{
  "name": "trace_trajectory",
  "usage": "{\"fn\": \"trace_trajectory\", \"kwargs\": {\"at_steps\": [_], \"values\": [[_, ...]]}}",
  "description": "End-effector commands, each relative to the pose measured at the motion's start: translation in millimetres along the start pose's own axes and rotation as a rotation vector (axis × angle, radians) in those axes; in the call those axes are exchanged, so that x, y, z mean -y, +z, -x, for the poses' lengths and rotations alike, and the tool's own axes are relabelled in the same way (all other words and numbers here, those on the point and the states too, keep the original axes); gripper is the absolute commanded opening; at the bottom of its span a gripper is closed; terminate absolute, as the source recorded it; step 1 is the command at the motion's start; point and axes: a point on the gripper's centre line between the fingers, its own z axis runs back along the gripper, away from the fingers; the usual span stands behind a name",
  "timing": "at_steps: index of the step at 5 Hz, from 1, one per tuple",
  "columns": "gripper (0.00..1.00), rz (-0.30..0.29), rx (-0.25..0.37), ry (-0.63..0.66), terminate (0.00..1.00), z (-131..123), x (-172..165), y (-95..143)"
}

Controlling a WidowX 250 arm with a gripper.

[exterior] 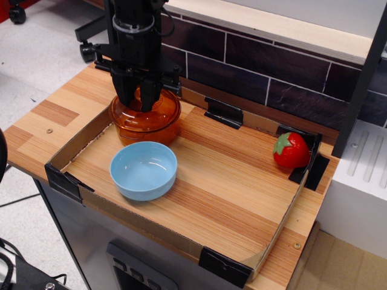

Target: Take lid off pot

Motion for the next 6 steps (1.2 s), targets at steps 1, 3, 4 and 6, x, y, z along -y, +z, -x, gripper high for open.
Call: {"fn": "trace_trajectory", "kwargs": {"at_steps": [1, 3, 4, 6], "values": [[0.0, -0.005, 0.118, 0.036, 0.0, -10.9, -0.5, 48.4], [0.0, 0.022, 0.072, -0.061, 0.0, 17.5, 29.6, 62.9], [0.0, 0.028, 0.074, -0.117, 0.0, 37.6, 53.6, 61.8], [0.0, 0.025, 0.014, -0.192, 0.0, 66.3, 101.5, 41.0]]}}
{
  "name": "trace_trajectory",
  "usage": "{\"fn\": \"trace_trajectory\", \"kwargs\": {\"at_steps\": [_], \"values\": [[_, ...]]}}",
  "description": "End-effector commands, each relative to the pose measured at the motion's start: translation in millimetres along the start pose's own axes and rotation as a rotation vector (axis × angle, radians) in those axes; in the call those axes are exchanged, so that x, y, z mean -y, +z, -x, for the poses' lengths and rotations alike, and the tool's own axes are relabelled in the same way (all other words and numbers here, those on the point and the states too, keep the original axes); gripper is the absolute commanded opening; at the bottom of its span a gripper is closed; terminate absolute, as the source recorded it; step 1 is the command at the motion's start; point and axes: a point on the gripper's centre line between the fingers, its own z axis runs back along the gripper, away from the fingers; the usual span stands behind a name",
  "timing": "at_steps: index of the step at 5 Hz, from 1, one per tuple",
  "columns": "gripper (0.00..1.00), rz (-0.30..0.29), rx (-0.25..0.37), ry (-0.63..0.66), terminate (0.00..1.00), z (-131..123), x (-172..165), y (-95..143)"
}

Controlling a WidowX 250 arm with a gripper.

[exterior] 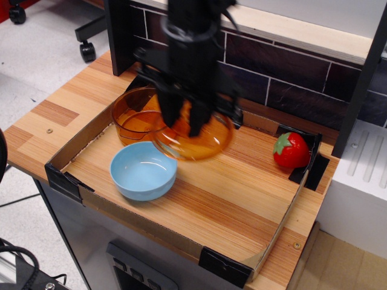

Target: Take lid off pot

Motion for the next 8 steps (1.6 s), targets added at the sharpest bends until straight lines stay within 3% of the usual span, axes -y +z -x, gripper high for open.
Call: {"fn": "trace_trajectory", "kwargs": {"at_steps": [1, 4, 5, 7, 8], "values": [[0.0, -0.01, -0.01, -0.03, 0.0, 9.9, 34.2, -21.8], [0.0, -0.034, -0.015, -0.074, 0.0, 22.4, 54.7, -58.3], [1.0, 0.025, -0.022, -0.071, 0.0, 21.6, 48.3, -54.5], [1.0, 0.185, 0.01, -0.106, 0.0, 22.6, 37.6, -32.2], [1.0, 0.186, 0.013, -0.096, 0.0, 20.6, 27.3, -15.2]]}}
